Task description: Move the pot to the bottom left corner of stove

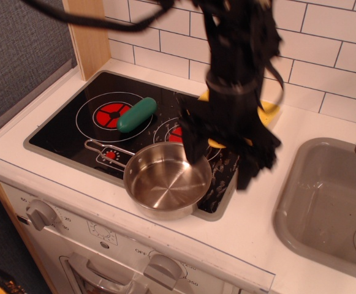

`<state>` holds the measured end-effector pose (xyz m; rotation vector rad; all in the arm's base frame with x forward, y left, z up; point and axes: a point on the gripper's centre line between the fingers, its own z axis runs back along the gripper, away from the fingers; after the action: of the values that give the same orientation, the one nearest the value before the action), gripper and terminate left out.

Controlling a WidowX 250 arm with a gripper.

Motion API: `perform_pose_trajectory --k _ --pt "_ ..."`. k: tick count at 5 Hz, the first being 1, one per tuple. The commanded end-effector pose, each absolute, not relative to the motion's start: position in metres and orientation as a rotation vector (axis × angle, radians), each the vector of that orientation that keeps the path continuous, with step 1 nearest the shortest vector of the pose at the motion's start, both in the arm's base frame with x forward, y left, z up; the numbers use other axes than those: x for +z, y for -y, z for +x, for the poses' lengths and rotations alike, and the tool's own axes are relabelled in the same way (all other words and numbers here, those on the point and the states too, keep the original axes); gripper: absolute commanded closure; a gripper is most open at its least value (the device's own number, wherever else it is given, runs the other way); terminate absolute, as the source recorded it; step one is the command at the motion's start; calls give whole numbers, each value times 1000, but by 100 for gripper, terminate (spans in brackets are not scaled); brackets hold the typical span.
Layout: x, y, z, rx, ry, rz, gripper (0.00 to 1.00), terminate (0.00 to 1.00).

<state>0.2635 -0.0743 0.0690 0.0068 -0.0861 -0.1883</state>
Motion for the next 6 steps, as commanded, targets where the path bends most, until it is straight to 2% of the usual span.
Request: perform_pose_trajectory --k 1,2,4,5,6 --pt "34 67 245 -118 67 82 0 0" --pt "19 61 244 -98 40 107 0 0" --pt "10 60 247 -99 30 91 0 0" --pt "10 58 247 -96 35 84 100 0" --pt "11 58 247 -110 41 79 100 0"
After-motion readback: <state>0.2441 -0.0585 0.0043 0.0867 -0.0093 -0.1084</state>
